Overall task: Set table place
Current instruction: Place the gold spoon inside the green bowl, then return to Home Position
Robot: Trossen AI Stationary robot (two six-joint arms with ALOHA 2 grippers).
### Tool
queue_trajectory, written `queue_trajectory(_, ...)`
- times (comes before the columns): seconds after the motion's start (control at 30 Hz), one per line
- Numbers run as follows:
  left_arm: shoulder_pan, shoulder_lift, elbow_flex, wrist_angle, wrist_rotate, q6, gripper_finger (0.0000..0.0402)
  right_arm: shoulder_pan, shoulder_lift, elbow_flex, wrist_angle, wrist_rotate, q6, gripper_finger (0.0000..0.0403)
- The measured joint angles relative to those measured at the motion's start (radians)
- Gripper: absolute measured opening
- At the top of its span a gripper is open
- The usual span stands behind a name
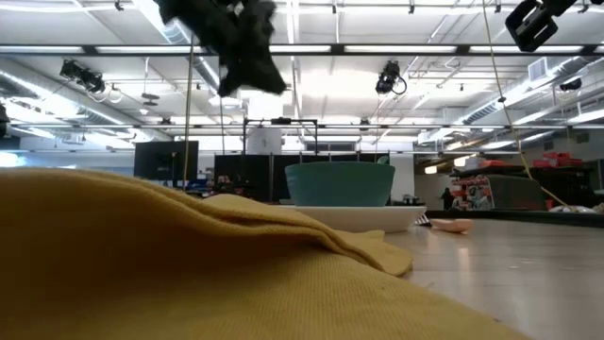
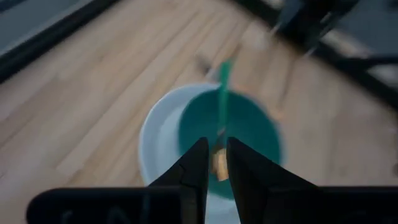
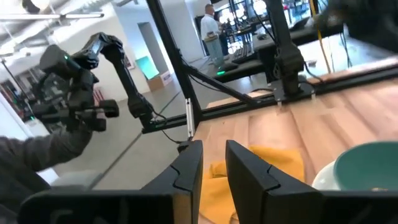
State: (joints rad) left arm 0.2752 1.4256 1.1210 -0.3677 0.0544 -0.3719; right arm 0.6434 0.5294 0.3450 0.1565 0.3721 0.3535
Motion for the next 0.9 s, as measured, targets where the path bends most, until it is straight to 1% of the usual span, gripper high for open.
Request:
queue_trajectory(0.17,-0.055,-0.127,0.000,0.017,0.002,-0.010,0.0070,0.001,0.000,0.000,-0.035,-0.004,0.082,0.0077)
queue_trajectory(0.27,-0.082,-0.183,0.000,0.014,0.005,-0.011,0.0072,0.002,0.007,0.000,-0.094,-0.067,0.089,0.0077)
queue_trajectory(0.33,-0.099,-0.215,0.000,0.008,0.003,-0.060,0.0073,0.014,0.020,-0.012,-0.072,-0.126,0.069,0.0077)
queue_trajectory(0.37,-0.107,-0.226,0.000,0.020,0.001,-0.094,0.0073,0.025,0.031,-0.028,-0.027,-0.159,0.051,0.0077)
queue_trajectory(0.43,-0.124,-0.240,0.001,0.021,0.002,-0.111,0.0071,0.046,0.051,-0.080,0.132,-0.238,0.013,0.0077)
queue_trajectory(0.5,-0.144,-0.244,0.001,0.018,0.004,-0.067,0.0069,0.057,0.070,-0.158,0.322,-0.322,0.012,0.0077)
queue_trajectory(0.57,-0.164,-0.244,0.001,0.024,0.005,-0.029,0.0066,0.048,0.085,-0.241,0.471,-0.351,0.015,0.0077)
queue_trajectory(0.63,-0.179,-0.243,0.001,0.026,0.005,-0.005,0.0064,0.006,0.084,-0.306,0.561,-0.335,-0.017,0.0077)
queue_trajectory(0.7,-0.188,-0.236,0.001,0.030,0.005,0.008,0.0065,-0.075,0.070,-0.334,0.591,-0.320,-0.058,0.0077)
queue_trajectory(0.8,-0.191,-0.234,0.000,0.044,0.023,0.026,0.0068,-0.241,0.059,-0.323,0.524,-0.318,-0.102,0.0077)
queue_trajectory(0.9,-0.191,-0.234,0.000,0.088,0.087,0.049,0.0072,-0.431,0.060,-0.272,0.427,-0.340,-0.121,0.0077)
